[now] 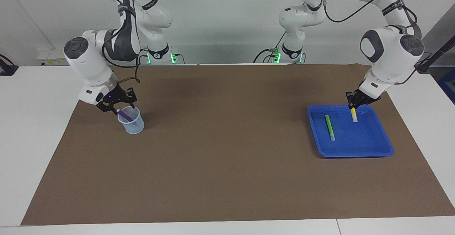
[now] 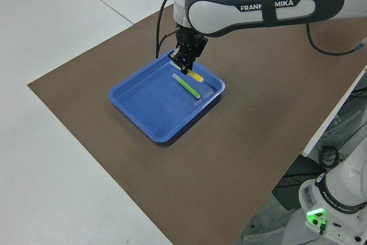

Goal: Right arm passes pens to left for tray arrangement
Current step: 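Place the yellow pen in the tray with the left gripper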

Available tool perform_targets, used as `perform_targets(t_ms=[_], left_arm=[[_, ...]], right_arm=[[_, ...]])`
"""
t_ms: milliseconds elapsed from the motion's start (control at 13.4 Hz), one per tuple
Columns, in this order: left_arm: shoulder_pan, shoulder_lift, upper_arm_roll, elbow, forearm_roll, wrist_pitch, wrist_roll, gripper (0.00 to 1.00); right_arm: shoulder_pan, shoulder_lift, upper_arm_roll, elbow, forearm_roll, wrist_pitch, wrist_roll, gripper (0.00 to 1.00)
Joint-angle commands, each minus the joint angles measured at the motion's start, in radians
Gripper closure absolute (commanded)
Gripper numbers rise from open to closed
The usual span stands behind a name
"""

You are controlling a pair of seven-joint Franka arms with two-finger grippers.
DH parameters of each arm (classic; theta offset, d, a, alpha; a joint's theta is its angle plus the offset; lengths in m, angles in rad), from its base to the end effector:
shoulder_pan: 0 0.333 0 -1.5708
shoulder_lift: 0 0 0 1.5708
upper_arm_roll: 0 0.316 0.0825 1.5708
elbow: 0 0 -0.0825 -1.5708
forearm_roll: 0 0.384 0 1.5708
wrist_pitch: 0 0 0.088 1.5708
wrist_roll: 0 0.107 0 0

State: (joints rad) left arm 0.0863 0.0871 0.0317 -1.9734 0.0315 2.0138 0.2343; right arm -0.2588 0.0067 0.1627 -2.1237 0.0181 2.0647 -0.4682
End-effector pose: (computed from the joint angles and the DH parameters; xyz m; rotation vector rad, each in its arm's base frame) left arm 0.5661 0.0687 0.4219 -3.1117 0.2034 0.0801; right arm 0.5322 -0.0504 0.4020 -3.0549 -0.5607 0.0907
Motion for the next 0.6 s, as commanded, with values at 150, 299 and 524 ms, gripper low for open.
perform_targets(t_ms=[150,299,524], left_arm=[[0.030,0.074,-0.009,-0.002,0.030,0.100,0.019,1.00],[0.035,0.100,-0.009,-0.004,0.041,0.120,0.017,1.00],[0.036,0.117,-0.009,-0.070,0.041,0.204,0.008,1.00]], right_arm=[[-0.037,-0.022,0.015,-0.038,-0.018,0.026,-0.007,0.35],[-0.050,-0.011,0.017,-0.053,-0.018,0.051,-0.009,0.39],[-0.054,0.001,0.015,-0.055,-0.018,0.054,-0.007,0.42]])
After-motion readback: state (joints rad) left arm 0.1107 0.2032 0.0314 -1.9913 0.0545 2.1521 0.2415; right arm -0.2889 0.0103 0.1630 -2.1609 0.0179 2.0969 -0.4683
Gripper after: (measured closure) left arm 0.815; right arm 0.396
